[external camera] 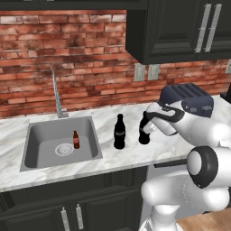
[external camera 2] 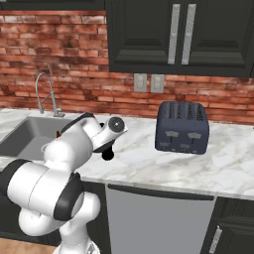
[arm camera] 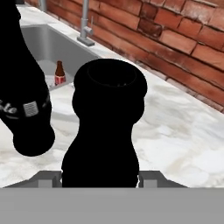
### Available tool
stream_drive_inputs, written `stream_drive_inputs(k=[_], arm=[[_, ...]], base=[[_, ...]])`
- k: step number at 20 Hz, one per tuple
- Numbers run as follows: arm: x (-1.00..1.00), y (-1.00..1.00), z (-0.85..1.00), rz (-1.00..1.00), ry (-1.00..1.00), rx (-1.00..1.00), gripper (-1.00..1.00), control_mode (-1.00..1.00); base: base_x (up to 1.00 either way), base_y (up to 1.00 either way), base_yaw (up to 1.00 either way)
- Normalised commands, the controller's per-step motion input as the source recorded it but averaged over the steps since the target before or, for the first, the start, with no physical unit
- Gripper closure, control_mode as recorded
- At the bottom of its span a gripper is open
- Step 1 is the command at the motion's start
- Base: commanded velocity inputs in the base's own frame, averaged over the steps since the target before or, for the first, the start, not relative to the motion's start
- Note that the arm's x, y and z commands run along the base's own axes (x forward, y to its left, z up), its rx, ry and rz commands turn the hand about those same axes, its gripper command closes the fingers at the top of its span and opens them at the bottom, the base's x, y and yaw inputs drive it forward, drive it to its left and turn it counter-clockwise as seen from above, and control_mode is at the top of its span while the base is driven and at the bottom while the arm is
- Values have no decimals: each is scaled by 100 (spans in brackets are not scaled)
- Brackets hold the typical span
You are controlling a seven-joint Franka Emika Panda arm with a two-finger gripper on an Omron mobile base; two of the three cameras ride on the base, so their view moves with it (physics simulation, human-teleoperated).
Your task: Place the large bottle from the dining counter next to the other large bottle outside the sink, and place the small bottle from the dining counter next to the other small bottle inside the sink.
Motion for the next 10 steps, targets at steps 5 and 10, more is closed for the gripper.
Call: stream_drive_inputs(k=[5,10], arm=[[11,0,-11,0,1,0,100,-100],[12,0,-14,0,0,0,100,-100]], base=[[0,0,0],[0,0,0]])
